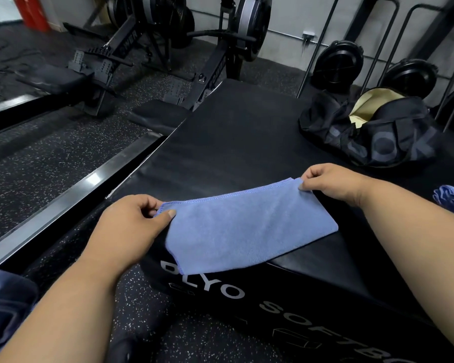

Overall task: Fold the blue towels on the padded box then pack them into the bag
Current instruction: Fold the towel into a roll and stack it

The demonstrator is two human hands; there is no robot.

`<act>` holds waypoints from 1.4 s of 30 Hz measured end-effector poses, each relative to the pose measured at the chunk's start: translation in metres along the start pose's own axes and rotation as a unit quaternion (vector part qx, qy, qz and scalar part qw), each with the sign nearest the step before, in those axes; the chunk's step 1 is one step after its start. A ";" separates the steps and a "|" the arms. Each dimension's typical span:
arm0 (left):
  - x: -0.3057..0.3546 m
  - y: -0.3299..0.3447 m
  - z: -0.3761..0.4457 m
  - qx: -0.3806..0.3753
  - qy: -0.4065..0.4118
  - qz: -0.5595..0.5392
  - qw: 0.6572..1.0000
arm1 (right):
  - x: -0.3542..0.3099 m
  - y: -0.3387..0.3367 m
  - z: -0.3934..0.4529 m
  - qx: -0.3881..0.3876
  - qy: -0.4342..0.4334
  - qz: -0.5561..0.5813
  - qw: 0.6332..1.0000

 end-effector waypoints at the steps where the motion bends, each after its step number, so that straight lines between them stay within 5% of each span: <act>1: -0.002 -0.001 0.000 0.001 0.002 0.002 1.000 | 0.001 0.000 0.000 0.001 0.003 -0.018 1.000; 14: -0.001 -0.011 -0.003 0.028 0.042 -0.038 0.998 | 0.009 0.000 -0.023 0.055 0.016 0.265 0.963; 28: -0.001 -0.012 -0.015 0.093 0.159 0.072 0.980 | 0.007 0.018 -0.024 0.050 0.024 0.233 0.971; 33: -0.008 0.005 -0.012 0.012 0.150 0.060 0.987 | 0.009 0.015 -0.026 0.034 0.046 0.326 0.944; 42: -0.004 0.006 -0.011 0.043 0.172 0.047 0.983 | 0.008 0.019 -0.031 0.057 0.060 0.319 0.944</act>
Point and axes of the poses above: each hand's wrist, its own z-axis towards the middle knuckle, its own y-axis out of the palm, x = y × z, the point moved 4 cm from there along z, towards the middle knuckle, and after that the axes turned 14 degrees about x, right-handed, at the moved point
